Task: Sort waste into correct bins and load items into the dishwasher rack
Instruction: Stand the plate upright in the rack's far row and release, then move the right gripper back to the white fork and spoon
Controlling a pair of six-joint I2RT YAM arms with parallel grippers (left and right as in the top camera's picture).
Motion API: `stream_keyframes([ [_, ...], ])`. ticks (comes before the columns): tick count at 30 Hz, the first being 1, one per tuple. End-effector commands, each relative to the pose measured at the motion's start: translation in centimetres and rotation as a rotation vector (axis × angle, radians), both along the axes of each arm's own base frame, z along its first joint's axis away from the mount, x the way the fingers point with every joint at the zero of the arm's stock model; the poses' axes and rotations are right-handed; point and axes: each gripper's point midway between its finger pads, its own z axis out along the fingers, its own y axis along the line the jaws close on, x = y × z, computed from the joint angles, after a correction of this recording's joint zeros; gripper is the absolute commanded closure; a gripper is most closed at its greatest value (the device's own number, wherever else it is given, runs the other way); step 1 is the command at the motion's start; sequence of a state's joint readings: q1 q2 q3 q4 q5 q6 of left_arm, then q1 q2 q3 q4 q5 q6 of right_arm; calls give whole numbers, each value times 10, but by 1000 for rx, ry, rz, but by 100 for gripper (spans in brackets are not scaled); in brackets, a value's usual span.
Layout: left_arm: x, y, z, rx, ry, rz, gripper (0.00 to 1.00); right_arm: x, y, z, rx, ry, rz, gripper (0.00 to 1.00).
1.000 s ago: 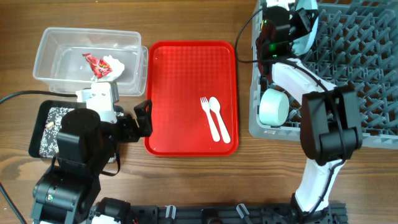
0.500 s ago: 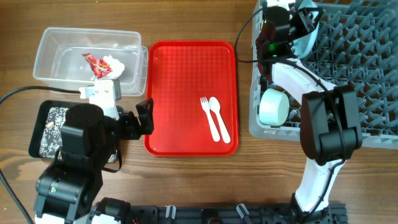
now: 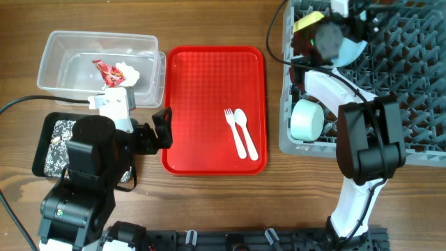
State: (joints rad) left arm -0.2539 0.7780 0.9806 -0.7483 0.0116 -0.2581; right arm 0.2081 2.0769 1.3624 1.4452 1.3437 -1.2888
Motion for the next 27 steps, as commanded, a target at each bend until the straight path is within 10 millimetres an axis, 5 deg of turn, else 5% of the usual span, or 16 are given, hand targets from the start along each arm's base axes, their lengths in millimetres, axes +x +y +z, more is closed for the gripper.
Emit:
stream_keyframes([
  [1,0,3,2,-7,-6,19,0,-28,-2,-3,43,143,-119,15],
  [6,0,3,1,-6,-3,19,0,-38,17,13,49,180,-87,14],
  [13,-1,3,0,-5,1,19,0,-62,57,65,93,48,36,0],
  [19,-1,3,0,-5,0,19,0,-77,85,102,92,92,138,0],
  [23,-1,3,0,-5,0,19,0,-91,107,88,114,175,389,0],
  [27,0,3,1,-5,-1,19,0,-123,167,45,452,325,917,0],
])
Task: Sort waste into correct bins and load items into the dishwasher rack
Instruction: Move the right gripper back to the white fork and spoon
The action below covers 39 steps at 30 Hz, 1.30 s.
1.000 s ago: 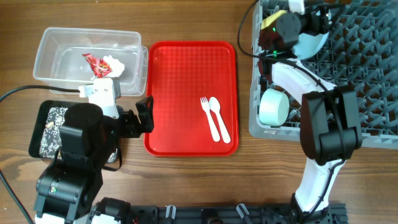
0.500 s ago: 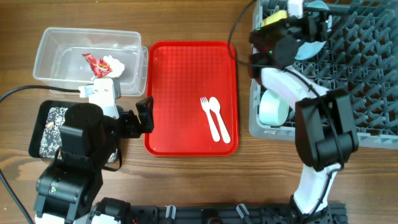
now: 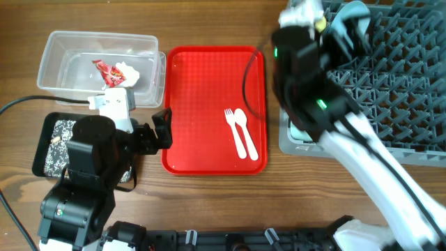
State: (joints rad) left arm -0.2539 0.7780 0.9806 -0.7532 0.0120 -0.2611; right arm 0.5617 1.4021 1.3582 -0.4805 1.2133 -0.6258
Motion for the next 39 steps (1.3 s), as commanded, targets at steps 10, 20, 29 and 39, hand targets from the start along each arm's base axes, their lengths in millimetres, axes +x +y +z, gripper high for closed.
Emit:
stream_keyframes([
  [10,0,3,1,-3,-5,18,0,-97,147,-91,1187,528,479,0],
  [20,-2,4,-2,0,8,18,0,-95,165,-200,1136,832,254,13],
  [29,-2,4,-2,4,9,16,0,-84,175,-272,1077,971,151,32],
  [39,-2,4,-2,4,9,16,0,-68,177,-327,1015,987,114,44],
])
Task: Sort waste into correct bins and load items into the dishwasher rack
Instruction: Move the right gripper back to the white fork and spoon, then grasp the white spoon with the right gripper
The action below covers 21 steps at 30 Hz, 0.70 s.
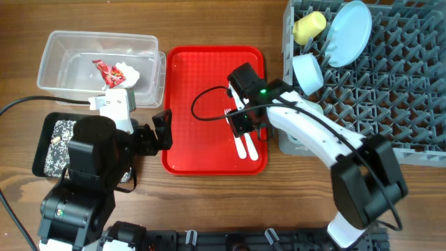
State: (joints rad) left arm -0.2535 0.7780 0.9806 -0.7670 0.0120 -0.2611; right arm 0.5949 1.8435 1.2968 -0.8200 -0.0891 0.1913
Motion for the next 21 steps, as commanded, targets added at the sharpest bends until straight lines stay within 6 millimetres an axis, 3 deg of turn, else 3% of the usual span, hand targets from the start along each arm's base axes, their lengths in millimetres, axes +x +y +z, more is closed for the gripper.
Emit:
stream_keyframes([
  [1,0,3,1,0,-4,16,0,-2,-8,-26,-60,15,5,44],
  [7,0,3,1,0,-4,16,0,4,-18,-43,-119,2,-9,45],
  [14,0,3,1,0,-4,16,0,8,-17,-50,-117,-20,-12,59],
  [21,0,3,1,0,-4,16,0,2,-23,-62,-128,-16,-12,59],
])
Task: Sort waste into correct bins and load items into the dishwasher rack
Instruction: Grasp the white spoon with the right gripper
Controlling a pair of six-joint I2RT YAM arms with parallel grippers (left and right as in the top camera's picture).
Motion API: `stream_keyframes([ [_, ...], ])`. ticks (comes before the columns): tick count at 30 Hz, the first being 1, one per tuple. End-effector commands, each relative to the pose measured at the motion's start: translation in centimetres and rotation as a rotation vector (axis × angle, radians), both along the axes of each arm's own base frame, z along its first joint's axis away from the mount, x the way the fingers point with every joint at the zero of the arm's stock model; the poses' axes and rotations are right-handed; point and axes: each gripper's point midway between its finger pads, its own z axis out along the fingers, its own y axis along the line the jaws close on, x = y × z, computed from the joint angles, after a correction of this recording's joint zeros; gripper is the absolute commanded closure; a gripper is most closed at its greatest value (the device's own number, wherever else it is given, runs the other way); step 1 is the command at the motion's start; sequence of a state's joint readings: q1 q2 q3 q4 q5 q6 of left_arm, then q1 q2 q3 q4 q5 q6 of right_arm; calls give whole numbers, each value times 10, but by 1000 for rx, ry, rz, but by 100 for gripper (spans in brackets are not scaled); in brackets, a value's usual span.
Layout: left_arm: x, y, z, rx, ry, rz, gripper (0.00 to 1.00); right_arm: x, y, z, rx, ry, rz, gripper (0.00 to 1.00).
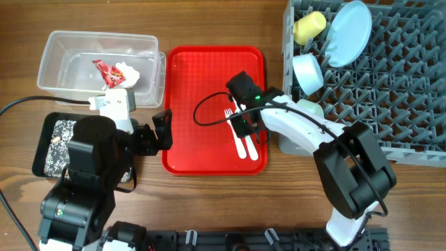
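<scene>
A white plastic fork (228, 112) and spoon (249, 148) lie side by side on the red tray (198, 84). My right gripper (242, 124) hangs low over their middle, hiding it; its fingers cannot be made out from above. At the right is the grey dishwasher rack (390, 97), which holds a light blue plate (348, 42), a yellow item (310, 26), a pale blue cup (306, 70) and a pale green cup (311, 108). My left gripper (164, 129) rests open at the tray's left edge, holding nothing.
A clear plastic bin (70, 70) at the back left holds a red wrapper (108, 70) and crumpled paper. A black container (50, 143) with speckled contents sits in front of it, partly under the left arm. A cable loops over the tray by the right wrist.
My right gripper has shifted slightly toward the front left over the fork and spoon, and its forearm now lies closer to the rack's corner. The left arm, tray and bins are unchanged.
At first my right gripper was at the rack's far left corner beside the blue plate. Then the arm was blurred over the rack's left edge. Later the plate stood in the rack and the gripper was over the tray at the utensils, where it remains.
</scene>
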State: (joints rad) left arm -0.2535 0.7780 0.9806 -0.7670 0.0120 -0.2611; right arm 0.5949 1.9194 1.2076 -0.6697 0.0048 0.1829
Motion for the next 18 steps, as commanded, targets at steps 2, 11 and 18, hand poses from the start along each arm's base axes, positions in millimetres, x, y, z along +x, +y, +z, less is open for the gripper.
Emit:
stream_keyframes([
  [2,0,3,1,0,-4,16,0,-8,-10,-18,-42,25,-4,59],
  [11,0,3,1,0,-4,15,0,-6,-9,-20,-39,20,-4,77],
  [18,0,3,1,0,-4,15,0,-6,-9,-20,-38,20,-7,87],
])
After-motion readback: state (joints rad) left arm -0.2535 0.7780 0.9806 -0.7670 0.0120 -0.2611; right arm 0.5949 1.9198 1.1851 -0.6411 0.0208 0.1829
